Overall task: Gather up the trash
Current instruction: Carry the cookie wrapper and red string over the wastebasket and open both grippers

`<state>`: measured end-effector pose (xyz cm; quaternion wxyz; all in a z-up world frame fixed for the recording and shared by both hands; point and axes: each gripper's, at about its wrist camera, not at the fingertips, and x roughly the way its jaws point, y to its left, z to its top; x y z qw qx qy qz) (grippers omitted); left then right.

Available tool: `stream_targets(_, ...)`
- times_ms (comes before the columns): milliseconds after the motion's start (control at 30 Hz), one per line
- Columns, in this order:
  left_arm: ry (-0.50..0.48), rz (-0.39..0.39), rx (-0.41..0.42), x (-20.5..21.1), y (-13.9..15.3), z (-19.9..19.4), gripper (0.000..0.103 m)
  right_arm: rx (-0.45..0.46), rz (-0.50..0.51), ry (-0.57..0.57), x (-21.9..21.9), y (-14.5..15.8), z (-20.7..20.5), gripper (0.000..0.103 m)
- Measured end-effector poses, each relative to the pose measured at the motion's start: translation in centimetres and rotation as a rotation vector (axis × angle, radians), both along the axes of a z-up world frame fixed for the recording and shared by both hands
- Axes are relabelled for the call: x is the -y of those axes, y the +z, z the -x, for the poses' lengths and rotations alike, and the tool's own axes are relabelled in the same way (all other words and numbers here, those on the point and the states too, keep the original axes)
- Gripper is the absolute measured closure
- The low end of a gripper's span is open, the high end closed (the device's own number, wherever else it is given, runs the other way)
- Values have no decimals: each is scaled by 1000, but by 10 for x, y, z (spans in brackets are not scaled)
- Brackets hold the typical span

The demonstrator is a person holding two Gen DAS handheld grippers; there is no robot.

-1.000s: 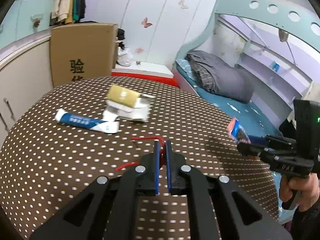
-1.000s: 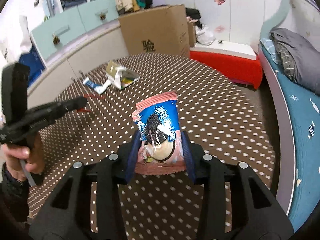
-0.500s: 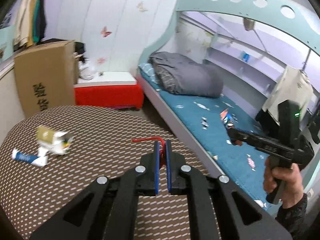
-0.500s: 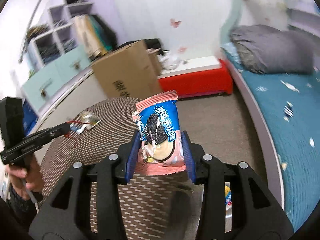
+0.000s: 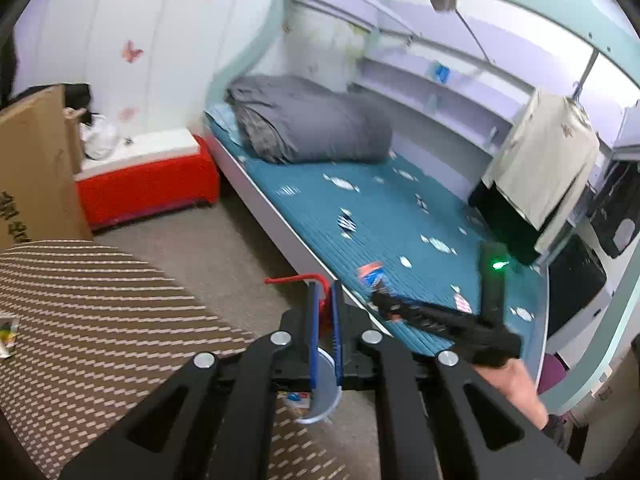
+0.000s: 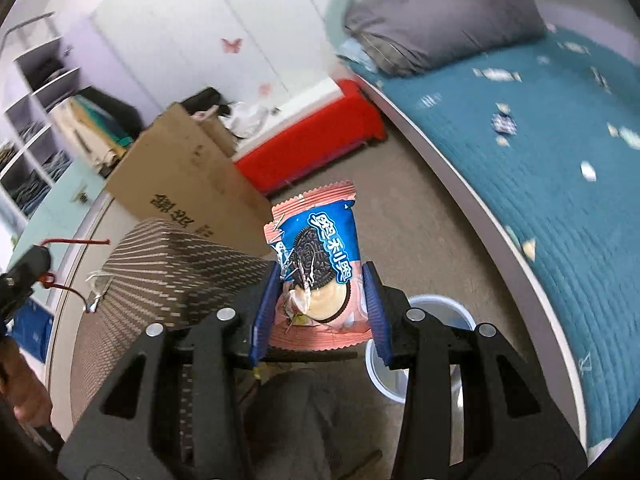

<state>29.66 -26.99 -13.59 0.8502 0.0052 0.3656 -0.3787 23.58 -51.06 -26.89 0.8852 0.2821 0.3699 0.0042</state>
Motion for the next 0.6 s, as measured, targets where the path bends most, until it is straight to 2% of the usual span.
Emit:
stream_targets(133, -30, -66, -83, 48, -31, -17, 97, -71, -48, -29, 14, -35, -9, 62)
stream_targets(300, -38, -190, -180, 95, -79, -39, 97, -146, -120, -72, 31, -78, -14, 62)
stream_targets(400, -42, -273, -226, 116, -111, -52, 97, -173, -140, -83, 39, -94, -17, 62)
stream_targets(567, -60, -371, -259, 140, -136, -61, 95, -207, -144, -87, 46, -109, -23, 59)
stream_targets(600, -69, -375, -252, 143, -137, -62, 80, -212, -143, -86, 47, -111, -25, 58)
